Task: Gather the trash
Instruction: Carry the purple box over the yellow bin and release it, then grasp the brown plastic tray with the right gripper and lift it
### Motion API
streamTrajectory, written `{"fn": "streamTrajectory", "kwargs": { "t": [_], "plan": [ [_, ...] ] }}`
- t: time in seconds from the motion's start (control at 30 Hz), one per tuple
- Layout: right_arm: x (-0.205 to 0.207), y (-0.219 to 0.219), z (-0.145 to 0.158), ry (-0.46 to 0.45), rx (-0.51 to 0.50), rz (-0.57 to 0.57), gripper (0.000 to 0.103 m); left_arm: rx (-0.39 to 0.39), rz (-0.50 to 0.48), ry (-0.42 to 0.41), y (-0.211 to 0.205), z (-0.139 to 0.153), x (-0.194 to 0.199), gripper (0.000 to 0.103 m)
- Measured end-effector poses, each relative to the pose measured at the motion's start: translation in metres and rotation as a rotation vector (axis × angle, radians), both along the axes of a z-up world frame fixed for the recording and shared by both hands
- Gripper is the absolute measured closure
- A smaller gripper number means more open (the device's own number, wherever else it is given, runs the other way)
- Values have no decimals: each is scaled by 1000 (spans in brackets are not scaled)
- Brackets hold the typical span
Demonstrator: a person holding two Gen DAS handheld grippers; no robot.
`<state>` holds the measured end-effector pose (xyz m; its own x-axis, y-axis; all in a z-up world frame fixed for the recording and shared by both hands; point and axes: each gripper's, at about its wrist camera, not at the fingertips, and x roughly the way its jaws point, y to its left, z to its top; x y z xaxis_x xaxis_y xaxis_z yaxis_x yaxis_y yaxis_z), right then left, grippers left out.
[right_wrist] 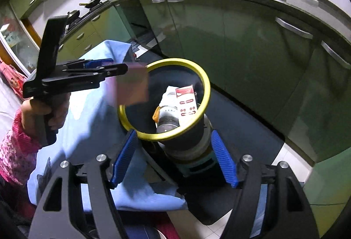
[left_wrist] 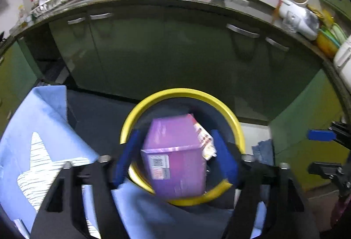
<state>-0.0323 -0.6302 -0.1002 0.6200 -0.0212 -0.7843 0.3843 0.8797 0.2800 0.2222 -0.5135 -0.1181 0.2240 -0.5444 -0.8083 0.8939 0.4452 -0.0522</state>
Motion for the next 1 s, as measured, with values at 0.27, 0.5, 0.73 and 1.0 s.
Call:
{"fn": "streamTrajectory", "kwargs": {
  "t": [0.27,0.5,0.73,1.0],
  "plan": [
    [12,20,3,1,-6,53,36,-160,54,-31,93,57,-24,19],
    [48,68,8,11,-34,183,36,-269,330,-180,262,94,-48,16],
    [109,156,10,25,-64,421,37,-278,676,-325,419,93,-45,12],
    [180,293,10,-12,-71,827,33,-317,944,-291,526,59,-8,12]
  ]
}}
